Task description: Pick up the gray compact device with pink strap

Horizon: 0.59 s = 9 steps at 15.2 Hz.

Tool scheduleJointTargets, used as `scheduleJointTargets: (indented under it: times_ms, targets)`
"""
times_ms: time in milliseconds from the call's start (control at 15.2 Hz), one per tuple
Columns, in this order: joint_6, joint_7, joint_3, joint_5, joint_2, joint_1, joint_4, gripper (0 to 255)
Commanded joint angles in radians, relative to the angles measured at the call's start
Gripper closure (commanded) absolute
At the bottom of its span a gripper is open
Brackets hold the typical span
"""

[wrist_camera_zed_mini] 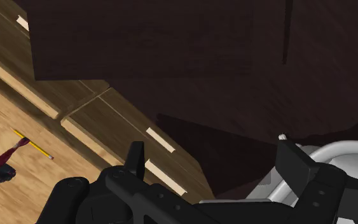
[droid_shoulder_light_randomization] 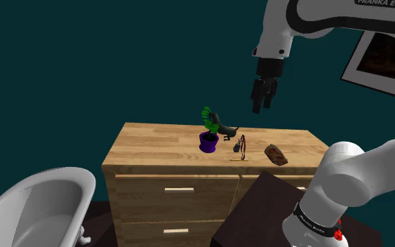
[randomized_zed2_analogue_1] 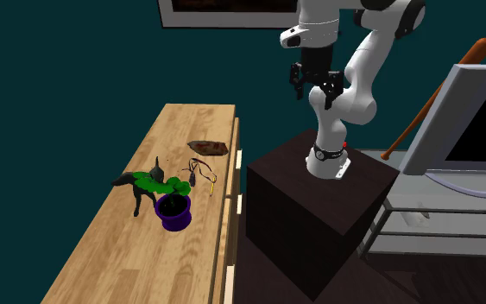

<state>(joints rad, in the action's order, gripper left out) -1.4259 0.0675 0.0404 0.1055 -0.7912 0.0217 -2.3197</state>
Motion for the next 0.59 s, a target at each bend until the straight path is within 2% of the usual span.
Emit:
scheduleJointTargets:
  times_ms: [0,528]
  targets:
    - [0.000,0.000,0.000,0.000,0.000,0.000,0.000,0]
    - [-0.153,-0.218,-0.149,-0.121,0.077,-0.034,-0.106,0]
